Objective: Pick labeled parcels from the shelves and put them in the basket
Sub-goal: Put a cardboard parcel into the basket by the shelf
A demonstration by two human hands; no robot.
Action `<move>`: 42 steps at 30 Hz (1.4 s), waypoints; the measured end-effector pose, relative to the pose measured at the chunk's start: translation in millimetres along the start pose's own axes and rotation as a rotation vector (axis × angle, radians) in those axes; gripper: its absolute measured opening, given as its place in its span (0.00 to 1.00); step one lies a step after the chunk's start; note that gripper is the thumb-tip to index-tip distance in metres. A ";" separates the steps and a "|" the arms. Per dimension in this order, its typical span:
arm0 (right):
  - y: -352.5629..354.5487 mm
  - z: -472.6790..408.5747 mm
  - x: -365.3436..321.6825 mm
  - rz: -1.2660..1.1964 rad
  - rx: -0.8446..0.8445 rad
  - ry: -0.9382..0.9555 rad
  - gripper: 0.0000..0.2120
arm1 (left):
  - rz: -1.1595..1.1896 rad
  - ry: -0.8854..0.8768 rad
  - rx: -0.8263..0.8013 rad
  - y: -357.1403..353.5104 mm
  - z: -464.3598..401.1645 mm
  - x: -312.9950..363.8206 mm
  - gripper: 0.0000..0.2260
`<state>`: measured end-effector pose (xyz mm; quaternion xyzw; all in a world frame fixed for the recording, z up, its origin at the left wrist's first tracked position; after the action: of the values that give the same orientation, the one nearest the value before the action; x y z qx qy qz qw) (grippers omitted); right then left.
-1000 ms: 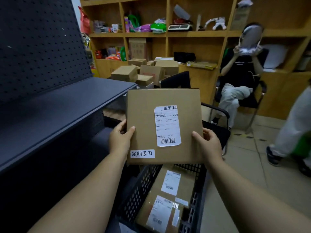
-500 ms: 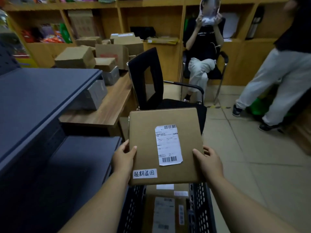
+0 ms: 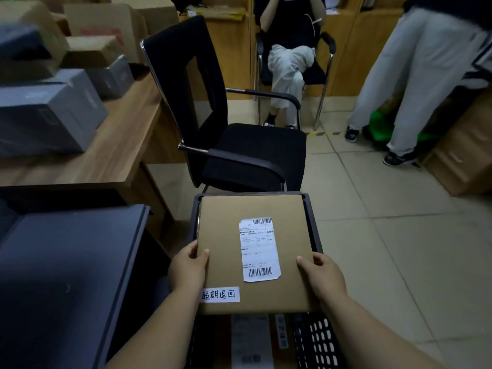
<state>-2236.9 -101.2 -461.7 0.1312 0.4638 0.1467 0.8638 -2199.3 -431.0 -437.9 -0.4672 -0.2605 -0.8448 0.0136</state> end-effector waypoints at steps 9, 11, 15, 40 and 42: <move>-23.6 -53.0 34.6 0.039 -0.050 -0.121 0.16 | -0.011 0.084 0.008 -35.4 -39.8 -37.5 0.13; -28.3 -64.8 39.0 0.027 -0.042 -0.139 0.16 | -0.002 0.105 0.010 -43.8 -49.1 -42.7 0.15; -37.8 -81.7 43.4 0.003 -0.028 -0.144 0.14 | 0.003 0.124 0.032 -53.1 -63.5 -52.2 0.15; -66.8 -137.4 83.5 0.008 -0.046 -0.278 0.16 | -0.057 0.267 0.032 -88.9 -120.2 -99.5 0.15; -66.5 -136.9 81.8 0.036 -0.062 -0.279 0.17 | -0.067 0.269 0.024 -89.0 -119.4 -98.6 0.15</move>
<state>-2300.0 -119.5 -621.6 0.1317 0.3322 0.1569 0.9207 -2260.8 -429.9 -605.5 -0.3407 -0.2818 -0.8966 0.0259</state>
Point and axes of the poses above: each hand's wrist, its own z-axis away from the middle knuckle, its own y-axis out of the back of the hand, x = y × z, the point moved 9 cm from there along -z, towards the middle knuckle, and after that the axes turned 12 degrees about -x, right-handed, at the moved point
